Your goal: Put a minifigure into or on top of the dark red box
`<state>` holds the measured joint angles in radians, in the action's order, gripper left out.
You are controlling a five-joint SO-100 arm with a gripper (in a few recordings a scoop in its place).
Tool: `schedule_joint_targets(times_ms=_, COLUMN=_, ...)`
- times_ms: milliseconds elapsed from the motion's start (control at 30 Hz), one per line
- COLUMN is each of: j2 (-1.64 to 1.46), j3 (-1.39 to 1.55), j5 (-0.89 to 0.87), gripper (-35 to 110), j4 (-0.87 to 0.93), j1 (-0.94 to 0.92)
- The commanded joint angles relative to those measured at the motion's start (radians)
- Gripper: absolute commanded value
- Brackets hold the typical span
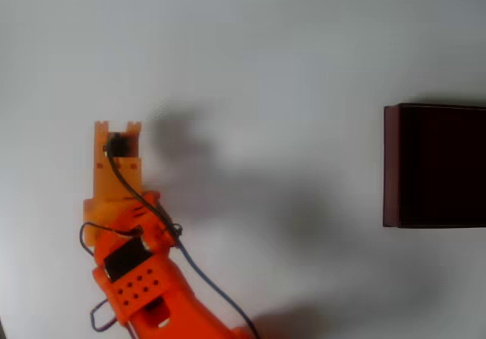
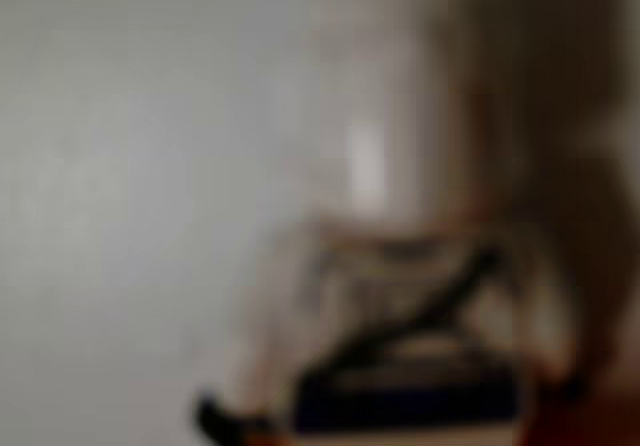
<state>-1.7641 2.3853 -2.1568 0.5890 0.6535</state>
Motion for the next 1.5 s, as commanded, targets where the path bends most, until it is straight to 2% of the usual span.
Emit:
schedule_joint_targets(times_ms=0, j2=-0.025, j3=0.02, j5=-0.002, gripper=3, j4=-0.012, j1=0.005)
schedule_joint_targets(times_ms=200, j2=-0.091, j3=0.025, j5=0.069, gripper=1, j4=0.046, j1=-0.028)
schedule_joint_targets(times_ms=300, j2=-0.196, j3=-0.008, j5=0.196, gripper=1, j4=0.222, j1=-0.097)
schedule_joint_targets(times_ms=433, j2=-0.414, j3=-0.092, j5=0.558, gripper=1, j4=0.512, j1=-0.305)
schedule_joint_targets(times_ms=633, j2=-0.83, j3=-0.14, j5=1.189, gripper=0, j4=0.736, j1=-0.81)
schedule_joint_targets(times_ms=733, j2=-0.79, j3=-0.282, j5=1.46, gripper=0, j4=0.804, j1=-1.051)
schedule_joint_targets(times_ms=800, j2=-0.696, j3=-0.368, j5=1.583, gripper=0, j4=0.796, j1=-1.143)
schedule_joint_targets(times_ms=1067, j2=-0.36, j3=-0.407, j5=1.744, gripper=0, j4=0.538, j1=-1.384)
schedule_joint_targets(times_ms=1233, j2=0.017, j3=-0.632, j5=1.813, gripper=0, j4=0.489, j1=-1.439)
schedule_joint_targets(times_ms=1333, j2=0.144, j3=-0.701, j5=1.835, gripper=9, j4=0.502, j1=-1.456)
schedule_joint_targets(times_ms=1467, j2=0.104, j3=-0.637, j5=1.824, gripper=24, j4=0.495, j1=-1.459)
